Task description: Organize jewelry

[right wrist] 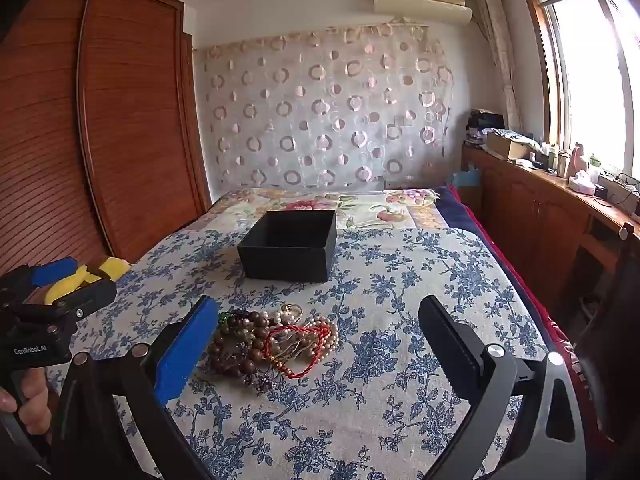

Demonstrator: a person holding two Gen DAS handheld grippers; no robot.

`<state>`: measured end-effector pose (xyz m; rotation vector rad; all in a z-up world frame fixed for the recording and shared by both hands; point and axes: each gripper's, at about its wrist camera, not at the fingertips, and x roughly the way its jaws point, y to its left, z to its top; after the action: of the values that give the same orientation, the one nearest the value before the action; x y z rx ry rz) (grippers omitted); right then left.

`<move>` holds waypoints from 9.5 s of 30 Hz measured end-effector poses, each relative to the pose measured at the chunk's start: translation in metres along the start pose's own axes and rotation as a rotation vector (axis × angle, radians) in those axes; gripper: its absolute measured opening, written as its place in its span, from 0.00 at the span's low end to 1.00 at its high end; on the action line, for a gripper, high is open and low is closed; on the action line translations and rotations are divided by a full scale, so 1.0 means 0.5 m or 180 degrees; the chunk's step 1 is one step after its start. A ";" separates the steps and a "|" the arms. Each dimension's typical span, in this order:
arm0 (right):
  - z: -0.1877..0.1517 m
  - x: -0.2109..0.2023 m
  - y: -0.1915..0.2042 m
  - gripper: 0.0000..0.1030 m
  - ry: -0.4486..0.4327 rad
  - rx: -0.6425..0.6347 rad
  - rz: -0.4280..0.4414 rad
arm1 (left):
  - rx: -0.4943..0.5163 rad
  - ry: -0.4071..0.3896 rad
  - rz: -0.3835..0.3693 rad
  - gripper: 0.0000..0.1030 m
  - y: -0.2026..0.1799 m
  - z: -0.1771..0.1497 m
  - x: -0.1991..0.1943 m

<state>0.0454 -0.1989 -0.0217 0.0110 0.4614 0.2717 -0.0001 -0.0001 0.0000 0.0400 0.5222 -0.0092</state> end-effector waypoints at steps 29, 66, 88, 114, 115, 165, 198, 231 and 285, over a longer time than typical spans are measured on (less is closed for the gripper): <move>0.002 -0.001 -0.003 0.98 -0.0011 0.0011 0.0006 | -0.0009 -0.0028 -0.0020 0.93 -0.005 0.008 -0.002; 0.002 -0.002 -0.001 0.98 -0.0013 0.0008 0.0006 | 0.0005 -0.0030 -0.0036 0.93 -0.016 0.003 -0.005; -0.005 -0.001 -0.006 0.98 -0.0014 0.0010 0.0008 | 0.0000 -0.0023 -0.0036 0.93 -0.016 0.004 -0.005; -0.095 0.101 -0.025 0.64 0.0591 -0.0124 0.0356 | 0.0055 0.0631 -0.0560 0.92 -0.011 -0.051 0.119; -0.098 0.106 -0.026 0.63 0.0618 -0.0134 0.0363 | 0.0043 0.0658 -0.0623 0.91 -0.010 -0.052 0.125; -0.092 0.245 -0.045 0.16 0.1290 -0.0130 0.0627 | 0.0067 0.0631 -0.0919 0.12 -0.038 -0.037 0.178; 0.004 0.204 -0.058 0.02 0.0870 -0.0453 0.0417 | 0.0294 0.0339 -0.0916 0.12 -0.047 0.060 0.160; 0.158 0.372 -0.038 0.03 0.0551 -0.0558 0.0425 | 0.0448 0.0289 -0.0643 0.12 -0.078 0.246 0.366; -0.013 0.240 0.008 0.34 0.0974 -0.0574 0.0830 | 0.0273 0.0643 -0.0685 0.45 -0.008 -0.028 0.216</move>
<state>0.1449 -0.1638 -0.0798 -0.1491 0.7395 0.5753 0.0866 -0.0034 -0.0664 0.0688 0.7259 -0.2399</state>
